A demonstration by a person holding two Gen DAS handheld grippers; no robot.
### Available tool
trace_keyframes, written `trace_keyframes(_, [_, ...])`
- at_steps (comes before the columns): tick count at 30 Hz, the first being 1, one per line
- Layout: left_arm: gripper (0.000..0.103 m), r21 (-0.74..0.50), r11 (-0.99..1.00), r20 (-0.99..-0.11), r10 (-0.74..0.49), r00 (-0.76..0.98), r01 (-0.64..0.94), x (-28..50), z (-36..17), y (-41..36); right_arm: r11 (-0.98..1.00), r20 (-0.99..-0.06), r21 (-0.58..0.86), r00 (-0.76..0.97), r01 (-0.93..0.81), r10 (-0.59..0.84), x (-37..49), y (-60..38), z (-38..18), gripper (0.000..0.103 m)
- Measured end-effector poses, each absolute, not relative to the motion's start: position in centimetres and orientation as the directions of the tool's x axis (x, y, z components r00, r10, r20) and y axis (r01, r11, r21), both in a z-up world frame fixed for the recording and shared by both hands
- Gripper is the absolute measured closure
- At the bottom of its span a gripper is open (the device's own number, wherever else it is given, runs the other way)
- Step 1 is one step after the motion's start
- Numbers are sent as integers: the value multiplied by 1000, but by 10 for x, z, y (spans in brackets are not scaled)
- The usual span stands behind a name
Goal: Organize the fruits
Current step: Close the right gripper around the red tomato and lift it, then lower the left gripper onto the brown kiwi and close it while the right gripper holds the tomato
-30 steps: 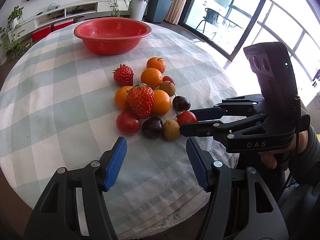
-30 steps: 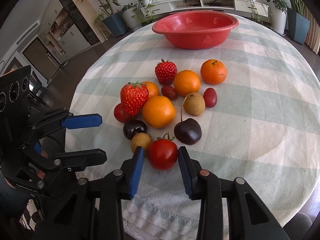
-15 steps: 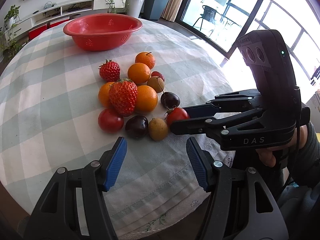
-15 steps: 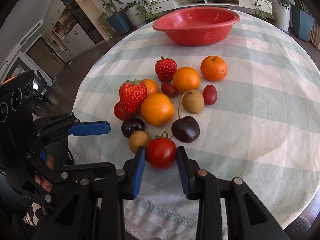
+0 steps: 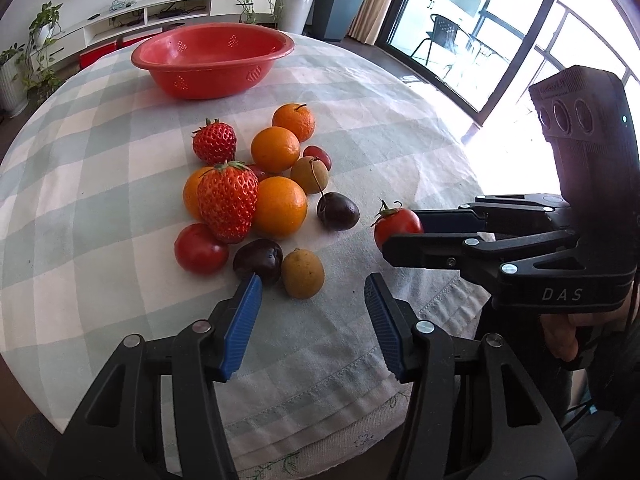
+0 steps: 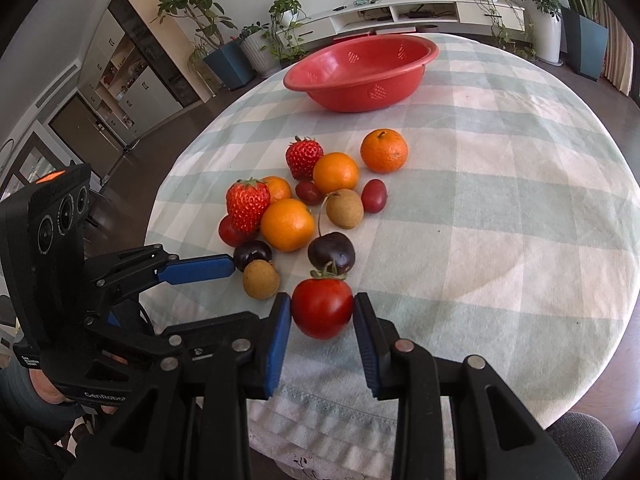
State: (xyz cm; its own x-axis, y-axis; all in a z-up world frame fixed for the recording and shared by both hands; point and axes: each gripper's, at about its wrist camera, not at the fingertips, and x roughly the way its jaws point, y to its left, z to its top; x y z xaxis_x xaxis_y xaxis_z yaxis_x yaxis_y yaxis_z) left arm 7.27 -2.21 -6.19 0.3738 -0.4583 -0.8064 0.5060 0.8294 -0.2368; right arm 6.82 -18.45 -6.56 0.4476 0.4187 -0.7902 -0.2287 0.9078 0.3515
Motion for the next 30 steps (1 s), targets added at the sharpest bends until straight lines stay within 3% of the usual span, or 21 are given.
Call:
trace_keyframes(15, [59,-200,856,-822,-412,393,477,71,-65,-39,902,-766,376,476,-213,431,62,-200,-62,68])
trace_keyframes(25, [61,-107,865,-835,-346,428,491,78,-62,-55,903,-759,377,489,-207,429,61,-205,-59,68])
trace_keyframes(30, [75,-35,864,-843,-295,449,502,82,-61,-59,906,-759,374,494,-200,423,61,-206,-58,68])
